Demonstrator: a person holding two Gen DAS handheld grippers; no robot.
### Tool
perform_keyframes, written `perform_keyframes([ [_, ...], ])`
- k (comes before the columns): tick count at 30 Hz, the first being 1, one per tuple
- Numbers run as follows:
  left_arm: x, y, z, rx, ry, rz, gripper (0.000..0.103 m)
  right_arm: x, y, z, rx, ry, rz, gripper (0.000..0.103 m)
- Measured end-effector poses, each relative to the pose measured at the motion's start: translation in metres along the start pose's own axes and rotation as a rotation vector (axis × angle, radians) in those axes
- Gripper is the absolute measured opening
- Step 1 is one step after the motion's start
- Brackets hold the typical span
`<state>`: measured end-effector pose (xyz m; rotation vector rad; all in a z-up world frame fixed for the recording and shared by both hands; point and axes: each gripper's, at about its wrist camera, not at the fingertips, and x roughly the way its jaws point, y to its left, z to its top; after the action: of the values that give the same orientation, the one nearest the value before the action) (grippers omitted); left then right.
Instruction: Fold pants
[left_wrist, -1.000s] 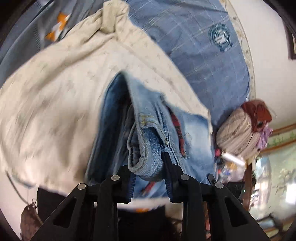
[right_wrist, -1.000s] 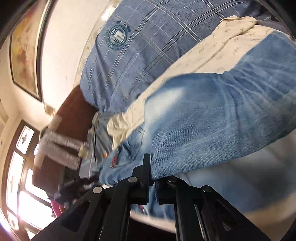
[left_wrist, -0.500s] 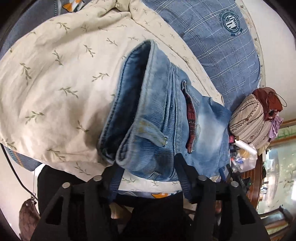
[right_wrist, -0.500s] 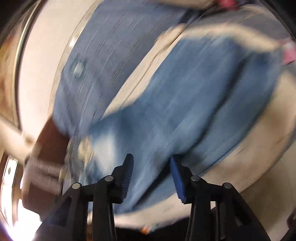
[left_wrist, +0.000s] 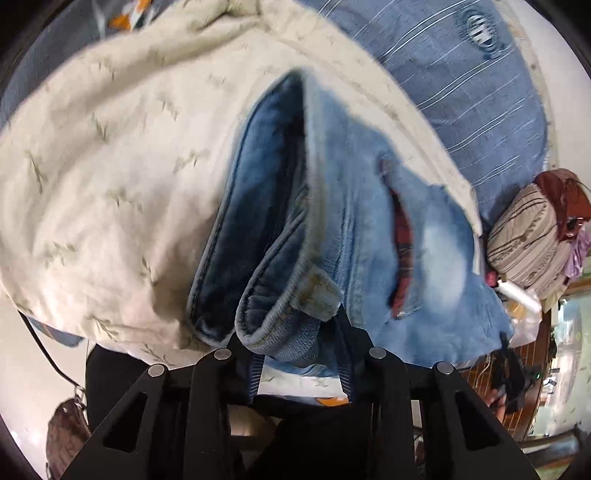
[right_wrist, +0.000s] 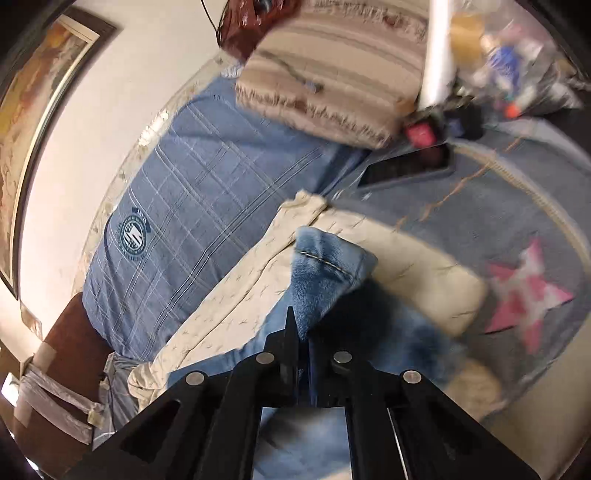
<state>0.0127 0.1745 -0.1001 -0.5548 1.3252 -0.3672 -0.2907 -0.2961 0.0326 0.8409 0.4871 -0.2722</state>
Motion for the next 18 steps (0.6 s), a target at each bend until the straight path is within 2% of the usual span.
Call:
perform_keyframes([
  [4,0.007,-0.004,-0.004,0.032,0.006,0.029,0.033,0.02,-0.061,-0.035,0.108,0.132,-0.139,0.004],
  [5,0.006,-0.007,-0.003,0.058,0.008,0.044,0.033,0.019,-0.071,-0.043,0.145,0.114,-0.113,0.001],
  [6,0.004,-0.01,-0.005,0.088,0.013,0.054,0.033,0.014,-0.071,-0.043,0.164,0.099,-0.107,0.004],
  [8,-0.005,-0.011,-0.011,0.15,0.015,0.043,0.033,0.003,-0.065,-0.039,0.165,0.075,-0.131,0.015],
  [9,-0.016,-0.009,-0.016,0.193,0.012,0.022,0.033,-0.008,-0.061,-0.033,0.15,0.038,-0.171,0.026],
  [10,-0.028,-0.006,-0.021,0.222,0.005,-0.004,0.033,-0.02,-0.056,-0.026,0.136,0.003,-0.201,0.028],
  [12,-0.052,0.0,-0.025,0.255,-0.029,-0.033,0.033,-0.039,-0.036,-0.014,0.065,-0.069,-0.211,0.028],
  [13,-0.065,0.003,-0.025,0.268,-0.064,-0.037,0.037,-0.039,-0.017,-0.01,-0.001,-0.06,-0.192,0.028],
  [14,-0.074,0.005,-0.021,0.269,-0.098,-0.035,0.041,-0.033,0.002,-0.01,-0.06,-0.031,-0.168,0.029],
  [16,-0.084,0.005,-0.001,0.233,-0.172,-0.01,0.063,-0.004,0.053,-0.017,-0.207,0.081,-0.085,0.034],
  [18,-0.076,0.001,0.02,0.188,-0.182,-0.005,0.065,0.037,0.111,-0.037,-0.33,0.21,0.042,0.049],
])
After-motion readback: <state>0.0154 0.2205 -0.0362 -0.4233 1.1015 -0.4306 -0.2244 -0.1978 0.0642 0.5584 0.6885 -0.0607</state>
